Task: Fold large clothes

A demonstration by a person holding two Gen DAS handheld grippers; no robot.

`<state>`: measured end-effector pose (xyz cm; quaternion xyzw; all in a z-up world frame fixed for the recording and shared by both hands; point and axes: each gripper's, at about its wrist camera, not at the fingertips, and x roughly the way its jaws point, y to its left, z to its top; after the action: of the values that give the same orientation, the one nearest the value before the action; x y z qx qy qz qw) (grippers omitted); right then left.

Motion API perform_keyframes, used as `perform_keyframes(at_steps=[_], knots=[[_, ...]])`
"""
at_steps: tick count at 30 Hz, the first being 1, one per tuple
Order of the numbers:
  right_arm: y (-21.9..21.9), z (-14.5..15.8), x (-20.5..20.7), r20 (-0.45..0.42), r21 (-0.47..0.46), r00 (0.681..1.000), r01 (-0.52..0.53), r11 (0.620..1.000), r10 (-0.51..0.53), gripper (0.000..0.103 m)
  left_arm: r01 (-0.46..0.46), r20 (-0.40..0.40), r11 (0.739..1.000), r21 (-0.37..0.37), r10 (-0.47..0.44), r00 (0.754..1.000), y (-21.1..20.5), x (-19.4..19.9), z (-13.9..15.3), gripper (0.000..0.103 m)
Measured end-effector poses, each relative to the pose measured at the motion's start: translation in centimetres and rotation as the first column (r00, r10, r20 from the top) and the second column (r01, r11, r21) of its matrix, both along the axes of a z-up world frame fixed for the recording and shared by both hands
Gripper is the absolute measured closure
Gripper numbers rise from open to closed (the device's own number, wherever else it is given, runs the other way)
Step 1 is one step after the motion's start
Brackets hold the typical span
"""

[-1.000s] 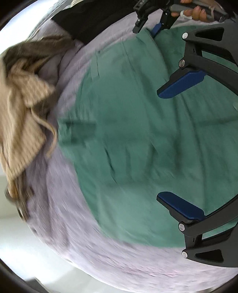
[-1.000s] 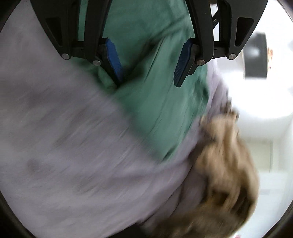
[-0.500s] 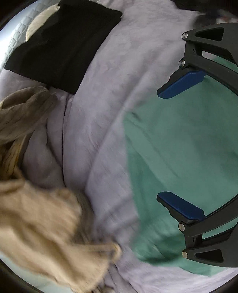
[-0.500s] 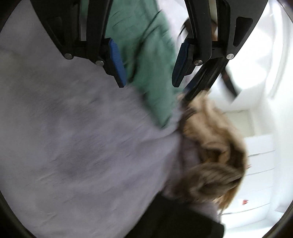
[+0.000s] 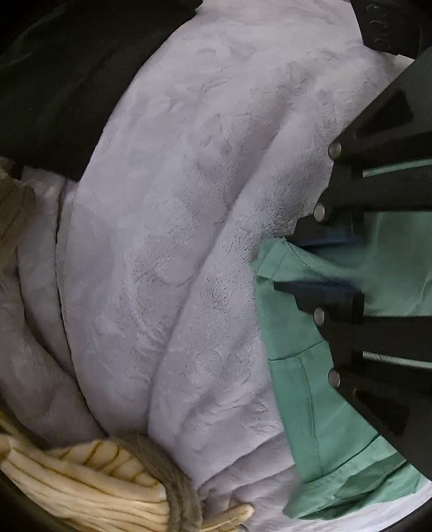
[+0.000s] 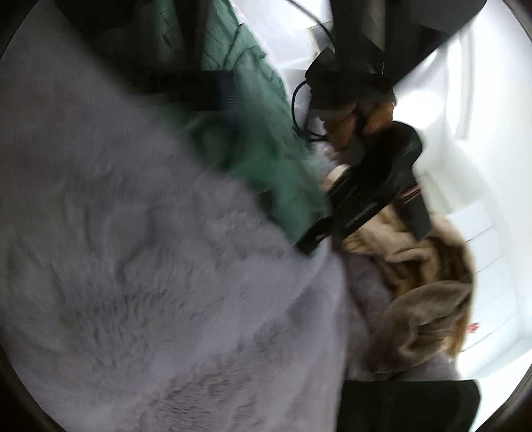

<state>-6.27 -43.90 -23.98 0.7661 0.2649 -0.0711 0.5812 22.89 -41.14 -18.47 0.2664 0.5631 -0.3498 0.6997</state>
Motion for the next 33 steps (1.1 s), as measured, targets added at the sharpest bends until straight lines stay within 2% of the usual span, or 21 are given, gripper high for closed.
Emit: perform_keyframes(at_steps=[1, 2, 4, 5, 7, 8, 10, 12, 16, 18, 19, 20, 21, 22, 24, 28, 31, 33], knots=[[-0.3, 0.5, -0.1, -0.015, -0.032, 1.0, 0.003, 0.999, -0.003, 0.101, -0.02, 0.01, 0.999, -0.03, 0.021, 1.0, 0.4, 0.0, 0.7, 0.093], [-0.5, 1.6, -0.2, -0.009, -0.087, 1.0, 0.002, 0.996, -0.002, 0.101, -0.047, 0.008, 0.995, -0.09, 0.048, 0.999, 1.0, 0.2, 2.0, 0.093], [-0.7, 4.2, -0.1, -0.011, -0.223, 0.999, -0.033, 0.974, 0.031, 0.101, -0.068, -0.002, 0.983, -0.173, 0.069, 0.998, 2.0, 0.5, 3.8, 0.093], [-0.4, 4.8, 0.2, -0.008, -0.256, 0.999, -0.047, 0.965, 0.047, 0.101, -0.064, -0.004, 0.98, -0.19, 0.064, 0.998, 2.2, 0.6, 4.4, 0.093], [-0.3, 4.6, 0.4, -0.046, -0.284, 0.998, -0.053, 0.957, 0.042, 0.101, -0.053, 0.002, 0.984, -0.172, 0.054, 0.999, 2.1, 0.7, 4.0, 0.093], [-0.3, 3.5, 0.3, -0.081, -0.278, 0.996, -0.051, 0.959, 0.03, 0.101, -0.062, -0.001, 0.986, -0.153, 0.063, 0.998, 1.9, 0.6, 3.2, 0.093], [-0.3, 1.4, 0.0, -0.114, -0.247, 0.993, -0.046, 0.968, 0.018, 0.102, -0.086, -0.024, 0.986, -0.14, 0.083, 0.996, 1.6, 0.9, 2.0, 0.093], [-0.4, 0.0, -0.4, -0.107, -0.21, 0.994, -0.038, 0.977, 0.015, 0.102, -0.112, -0.04, 0.985, -0.128, 0.107, 0.993, 1.5, 1.2, 0.7, 0.093], [-0.3, 0.8, 0.0, -0.115, -0.274, 0.992, -0.075, 0.959, 0.045, 0.102, -0.122, -0.069, 0.982, -0.147, 0.113, 0.991, 2.5, 1.3, 0.8, 0.092], [-0.5, 0.8, 0.2, -0.113, -0.263, 0.993, -0.073, 0.962, 0.045, 0.102, -0.121, -0.099, 0.979, -0.165, 0.106, 0.989, 3.0, 1.8, 1.8, 0.083], [-0.5, 0.5, 0.1, -0.111, -0.25, 0.993, -0.07, 0.966, 0.043, 0.102, -0.12, -0.074, 0.977, -0.178, 0.108, 0.991, 3.3, 2.0, 2.9, 0.069], [-0.5, 0.4, 0.1, -0.107, -0.241, 0.993, -0.069, 0.968, 0.044, 0.102, -0.116, -0.027, 0.976, -0.186, 0.113, 0.993, 3.6, 2.1, 4.0, 0.041], [-0.5, 0.3, 0.0, -0.105, -0.239, 0.993, -0.07, 0.969, 0.046, 0.102, -0.109, 0.057, 0.974, -0.197, 0.122, 0.991, 4.1, 2.1, 5.7, 0.026], [-0.5, 0.4, 0.0, -0.102, -0.237, 0.994, -0.073, 0.969, 0.05, 0.102, -0.1, 0.107, 0.972, -0.211, 0.124, 0.986, 4.4, 2.2, 6.7, 0.013], [-0.5, 0.5, 0.0, -0.095, -0.228, 0.994, -0.082, 0.97, 0.062, 0.101, -0.058, 0.169, 0.974, -0.218, 0.096, 0.981, 5.3, 2.0, 8.6, 0.013], [-0.8, 1.9, -0.4, -0.099, -0.248, 0.988, -0.141, 0.958, 0.12, 0.099, -0.051, 0.216, 0.986, -0.161, 0.086, 0.973, 7.1, 1.1, 9.1, 0.013], [-0.9, 3.8, -1.8, -0.143, -0.317, 0.975, -0.206, 0.926, 0.168, 0.098, -0.096, 0.232, 0.985, -0.143, 0.127, 0.964, 11.1, 0.0, 8.3, 0.013], [-0.8, 5.0, -2.4, -0.163, -0.362, 0.97, -0.231, 0.903, 0.182, 0.095, -0.163, 0.223, 0.979, -0.12, 0.186, 0.957, 14.9, -1.1, 7.3, 0.013]])
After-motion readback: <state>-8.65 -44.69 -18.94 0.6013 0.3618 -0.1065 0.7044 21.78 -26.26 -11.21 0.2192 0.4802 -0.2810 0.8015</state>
